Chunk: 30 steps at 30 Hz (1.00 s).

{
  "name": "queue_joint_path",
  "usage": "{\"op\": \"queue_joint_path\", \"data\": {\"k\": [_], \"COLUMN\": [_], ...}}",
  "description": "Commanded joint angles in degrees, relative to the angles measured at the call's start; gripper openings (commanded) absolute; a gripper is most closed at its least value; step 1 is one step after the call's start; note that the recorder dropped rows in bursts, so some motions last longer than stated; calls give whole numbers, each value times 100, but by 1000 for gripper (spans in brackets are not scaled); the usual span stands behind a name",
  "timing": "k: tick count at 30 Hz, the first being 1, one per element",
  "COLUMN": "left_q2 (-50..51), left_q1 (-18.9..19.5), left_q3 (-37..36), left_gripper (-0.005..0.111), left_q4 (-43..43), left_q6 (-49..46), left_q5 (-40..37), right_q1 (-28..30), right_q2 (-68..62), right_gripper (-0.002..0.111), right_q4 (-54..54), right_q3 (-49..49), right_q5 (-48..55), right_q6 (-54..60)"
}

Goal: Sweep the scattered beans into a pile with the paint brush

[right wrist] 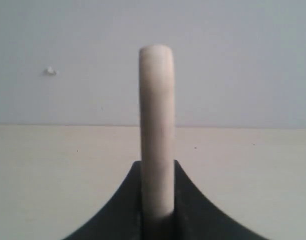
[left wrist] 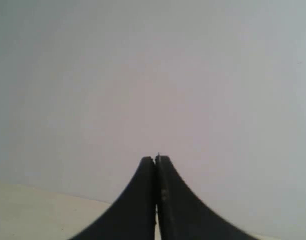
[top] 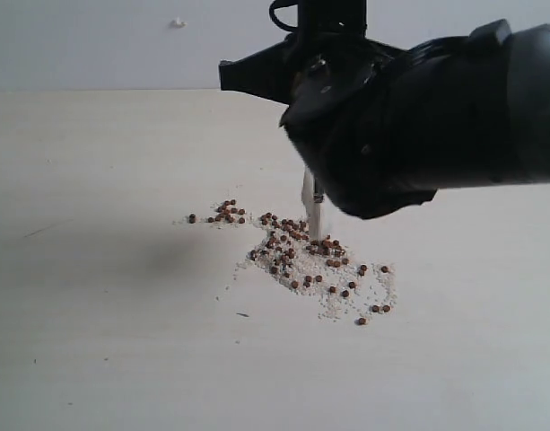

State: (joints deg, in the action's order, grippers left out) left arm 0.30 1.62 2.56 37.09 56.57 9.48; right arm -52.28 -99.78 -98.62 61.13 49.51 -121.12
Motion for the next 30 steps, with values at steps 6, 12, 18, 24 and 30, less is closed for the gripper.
{"op": "queue_joint_path", "data": {"k": [6, 12, 18, 24, 30], "left_q2": [-30, -30, -30, -30, -30], "left_q1": [4, 4, 4, 4, 4], "left_q3": [-34, -34, -34, -34, -34], "left_gripper": [0, 0, 0, 0, 0], "left_q4": [21, 21, 21, 21, 21], "left_q6": [32, 32, 32, 32, 32], "left_q5": [-2, -2, -2, -2, -2], "right_q1": [-758, -1130, -1375, -1475, -1464], "right_q2": [-39, -413, -1228, -1928, -2814], "right_gripper": [0, 0, 0, 0, 0], "right_q4": [-133, -133, -133, -133, -133], "right_q3": [-3, 433, 1291, 2057, 3234], "right_q5": [831, 712, 1054, 1689, 1648], "right_q6": [-70, -70, -70, -70, -70]}}
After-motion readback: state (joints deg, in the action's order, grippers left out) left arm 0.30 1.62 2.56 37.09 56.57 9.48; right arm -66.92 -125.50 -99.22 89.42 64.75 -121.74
